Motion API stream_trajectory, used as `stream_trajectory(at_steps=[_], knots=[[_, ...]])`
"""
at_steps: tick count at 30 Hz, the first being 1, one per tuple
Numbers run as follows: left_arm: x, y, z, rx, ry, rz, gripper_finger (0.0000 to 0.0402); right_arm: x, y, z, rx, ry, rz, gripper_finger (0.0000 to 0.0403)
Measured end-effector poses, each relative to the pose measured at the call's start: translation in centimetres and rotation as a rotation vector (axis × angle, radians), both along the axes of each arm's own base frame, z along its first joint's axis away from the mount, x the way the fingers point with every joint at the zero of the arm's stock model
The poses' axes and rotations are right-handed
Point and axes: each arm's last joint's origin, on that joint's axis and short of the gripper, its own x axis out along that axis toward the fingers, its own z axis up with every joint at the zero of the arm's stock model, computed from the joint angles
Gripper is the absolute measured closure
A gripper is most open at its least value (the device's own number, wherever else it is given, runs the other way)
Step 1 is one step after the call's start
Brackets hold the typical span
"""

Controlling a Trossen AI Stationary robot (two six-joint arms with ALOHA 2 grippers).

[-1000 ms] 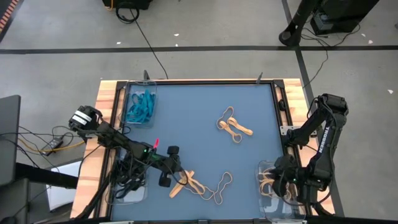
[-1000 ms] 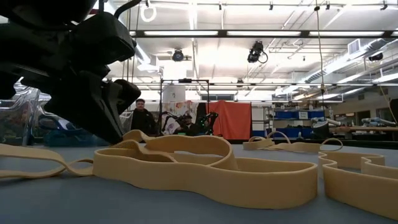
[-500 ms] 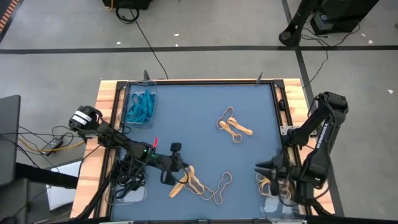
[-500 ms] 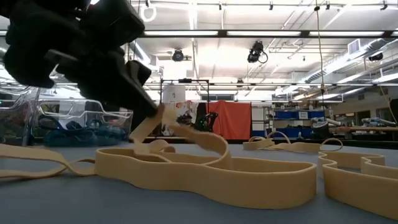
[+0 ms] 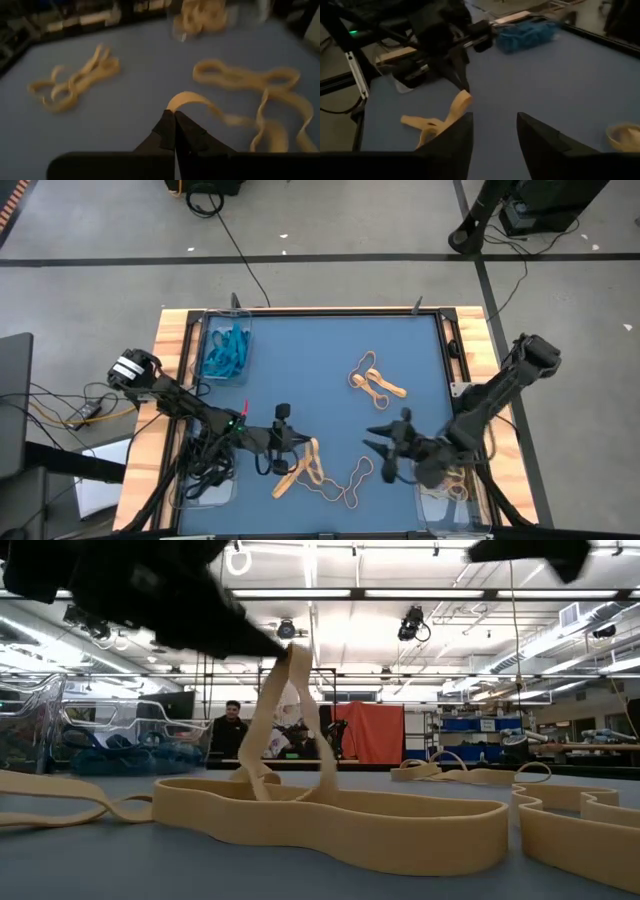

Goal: Sort rubber bands into baskets
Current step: Put the yellow rubber band into the bottom right transparent bin

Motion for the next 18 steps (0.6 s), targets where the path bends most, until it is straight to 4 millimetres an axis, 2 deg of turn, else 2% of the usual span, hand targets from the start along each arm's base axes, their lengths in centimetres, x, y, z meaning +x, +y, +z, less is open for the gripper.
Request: stream_trajectory(at_steps=[5,8,13,18], knots=[[0.4,-0.4,1.2,-0.004,-0.111,-0.103,0.0401,5.1,-0.7,-1.7,0.017,-0.033,0.104,0.0201],[0.4,-0.4,1.4,0.026,-0.132,-0.121,0.0401,7.3,-1.4,-3.1,0.038,-0.047,0.149,0.0178],[0.5,-0.4,1.8,0.060,-0.172,-0.130,0.0401,9.6,-2.9,-5.6,0.074,0.006,0.205,0.0151],[0.7,-0.3,2.2,0.092,-0.212,-0.132,0.0401,10.9,-2.9,-7.0,0.113,-0.010,0.354,0.0145]])
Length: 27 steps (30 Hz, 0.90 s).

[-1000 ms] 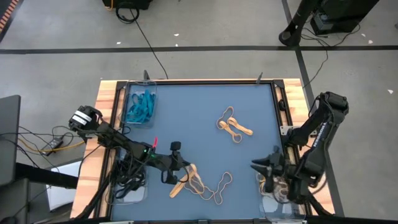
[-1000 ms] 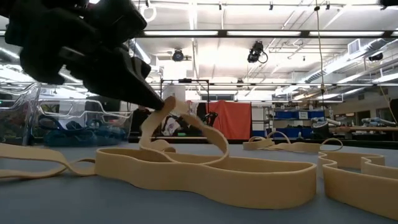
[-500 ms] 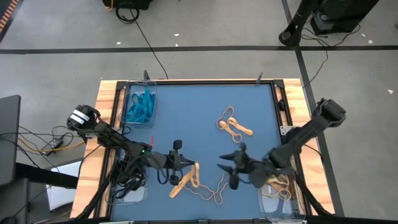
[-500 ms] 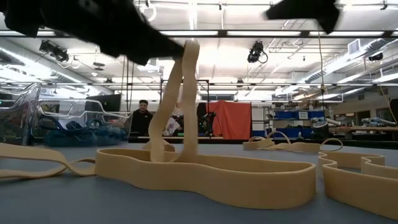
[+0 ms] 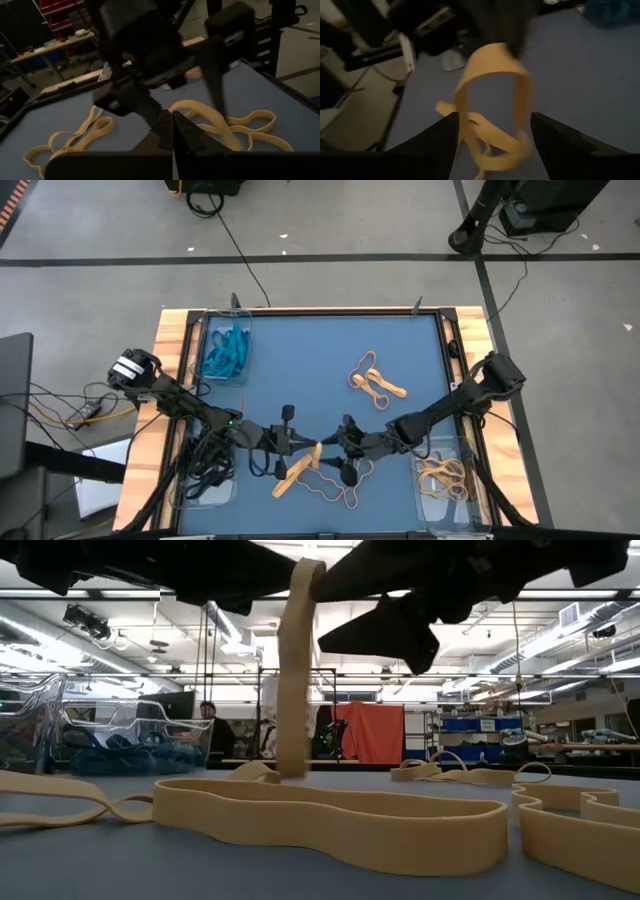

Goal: Sort rubber bands into baskets
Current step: Put the yellow rubber band into the bottom right transparent bin

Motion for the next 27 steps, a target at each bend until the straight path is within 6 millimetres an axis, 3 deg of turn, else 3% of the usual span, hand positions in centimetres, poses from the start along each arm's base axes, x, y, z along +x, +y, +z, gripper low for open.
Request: stream_trajectory(at_steps=[11,16,22,27], knots=[[0.5,1.2,0.1,-0.010,-0.007,0.041,0.0401,0.3,-0.3,-0.2,-0.077,-0.028,-0.016,0.0180],[0.3,0.6,0.1,-0.066,-0.003,0.030,0.0401,0.3,-0.3,-0.2,-0.076,-0.029,-0.023,0.0251],[-0.1,-0.3,0.0,-0.111,0.007,0.011,0.0401,0.3,-0.1,-0.2,-0.041,-0.022,0.017,0.0374],[-0.6,-0.8,-0.6,-0.113,0.058,0.055,0.0401,0.4,-0.1,-0.1,-0.005,-0.027,0.014,0.0391]])
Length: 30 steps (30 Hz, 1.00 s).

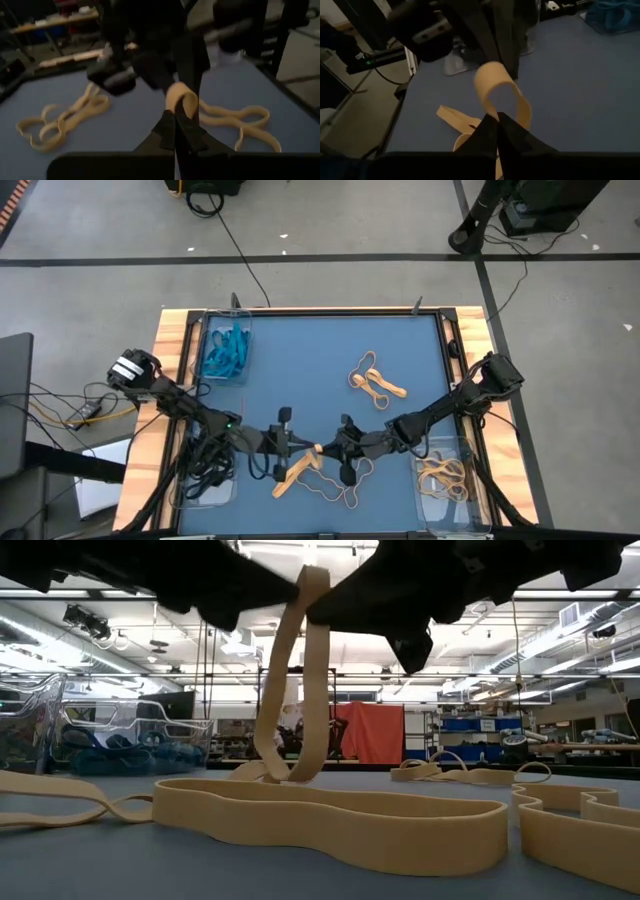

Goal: Sort rubber bands into baskets
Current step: Put the yellow rubber band into the bottom right transparent bin

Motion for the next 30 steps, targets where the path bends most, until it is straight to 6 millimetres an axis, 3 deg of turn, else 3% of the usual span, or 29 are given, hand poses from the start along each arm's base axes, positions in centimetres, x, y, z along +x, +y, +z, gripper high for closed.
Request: stream_trajectory(at_steps=[7,14,22,30], knots=[[-0.2,0.2,-0.8,-0.033,0.078,0.031,0.0381,-0.2,0.4,0.5,0.027,-0.019,0.041,0.0398],[-0.2,0.3,-0.7,-0.017,0.060,0.086,0.0341,-1.7,0.4,2.8,0.043,0.031,0.079,0.0400],[0.1,1.0,-0.6,0.012,0.042,0.147,0.0282,-6.2,1.0,5.9,-0.024,0.168,0.099,0.0400],[1.1,3.4,-1.1,-0.020,0.103,0.124,0.0279,-12.4,1.2,9.9,-0.027,0.167,-0.012,0.0396]])
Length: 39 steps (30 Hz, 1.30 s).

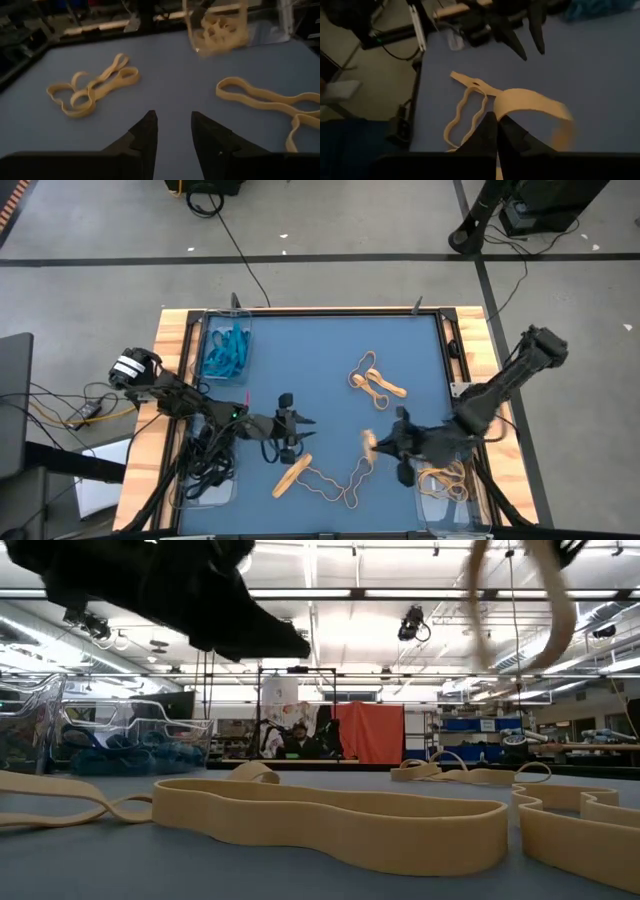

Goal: Sort rubber bands into baskets
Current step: Put the yellow rubber band into the bottom right transparent bin

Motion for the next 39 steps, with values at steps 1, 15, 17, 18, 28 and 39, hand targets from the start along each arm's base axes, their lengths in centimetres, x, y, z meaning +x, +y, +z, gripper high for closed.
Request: stream_trajectory(at_steps=[1,15,17,18,28,39], knots=[[0.1,0.3,-0.1,-0.010,0.011,0.002,0.0280,-0.8,0.2,0.4,0.002,-0.011,-0.002,0.0394],[-0.7,-0.8,-1.0,-0.116,0.100,-0.013,0.0280,-9.8,4.8,1.1,0.024,-0.075,0.104,0.0394],[-0.9,-1.3,-1.0,-0.124,0.100,-0.023,0.0280,-10.6,5.4,0.7,0.046,-0.059,0.119,0.0394],[-1.0,-1.6,-1.0,-0.123,0.100,-0.028,0.0280,-11.0,5.8,0.5,0.054,-0.049,0.130,0.0394],[-1.1,-1.9,-1.0,-0.090,0.114,-0.119,0.0280,-13.9,7.1,-2.1,0.188,0.072,0.028,0.0394],[-1.1,-1.9,-1.1,-0.102,0.131,-0.173,0.0280,-14.1,6.2,-5.7,0.263,0.494,-0.292,0.0394]])
